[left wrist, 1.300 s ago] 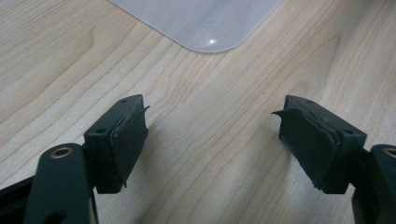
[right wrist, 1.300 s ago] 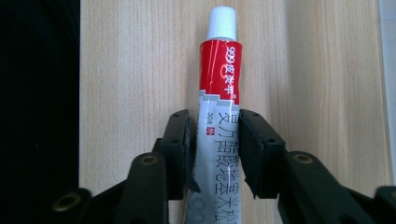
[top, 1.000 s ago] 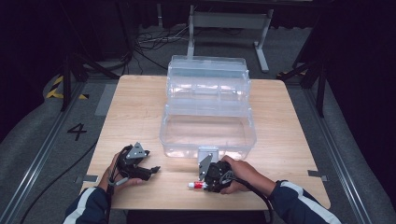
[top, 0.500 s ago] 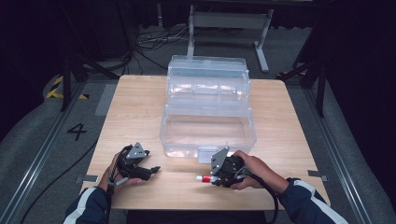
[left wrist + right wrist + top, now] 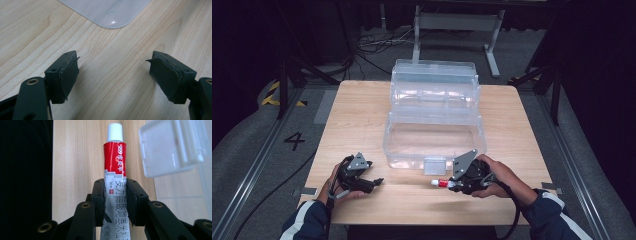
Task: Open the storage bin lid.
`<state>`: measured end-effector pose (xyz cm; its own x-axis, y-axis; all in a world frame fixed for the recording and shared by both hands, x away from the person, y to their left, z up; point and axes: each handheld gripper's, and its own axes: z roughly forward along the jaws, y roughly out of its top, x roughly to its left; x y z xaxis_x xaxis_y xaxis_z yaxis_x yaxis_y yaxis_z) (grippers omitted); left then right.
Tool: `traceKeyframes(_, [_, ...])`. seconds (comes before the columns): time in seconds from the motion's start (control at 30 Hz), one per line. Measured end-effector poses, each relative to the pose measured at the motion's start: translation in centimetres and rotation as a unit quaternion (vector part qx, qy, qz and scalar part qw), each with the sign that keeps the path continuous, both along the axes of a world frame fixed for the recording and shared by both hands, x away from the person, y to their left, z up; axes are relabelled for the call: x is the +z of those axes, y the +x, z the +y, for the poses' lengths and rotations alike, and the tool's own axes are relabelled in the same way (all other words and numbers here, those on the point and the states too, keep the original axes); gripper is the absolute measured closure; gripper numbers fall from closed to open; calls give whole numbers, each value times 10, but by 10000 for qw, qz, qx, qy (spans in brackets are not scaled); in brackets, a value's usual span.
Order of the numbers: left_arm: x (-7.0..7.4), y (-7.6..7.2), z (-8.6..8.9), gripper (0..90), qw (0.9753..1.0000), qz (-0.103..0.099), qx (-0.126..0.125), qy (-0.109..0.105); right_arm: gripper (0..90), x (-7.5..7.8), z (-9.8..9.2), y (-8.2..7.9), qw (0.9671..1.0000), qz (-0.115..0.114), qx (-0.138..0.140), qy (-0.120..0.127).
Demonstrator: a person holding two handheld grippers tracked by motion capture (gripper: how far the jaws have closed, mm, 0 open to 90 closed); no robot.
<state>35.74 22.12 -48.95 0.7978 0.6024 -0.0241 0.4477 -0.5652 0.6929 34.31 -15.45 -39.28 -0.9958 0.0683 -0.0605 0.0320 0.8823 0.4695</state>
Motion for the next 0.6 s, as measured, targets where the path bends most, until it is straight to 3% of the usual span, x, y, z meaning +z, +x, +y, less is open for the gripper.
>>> traceKeyframes(0.4, [0,0,0,230,10000,-4,6,-5,702,21,-14,-2,9995,-104,-140,261])
traceKeyframes(0.6, [0,0,0,228,10000,9,13,-12,702,32,-16,4,9993,-260,-163,192])
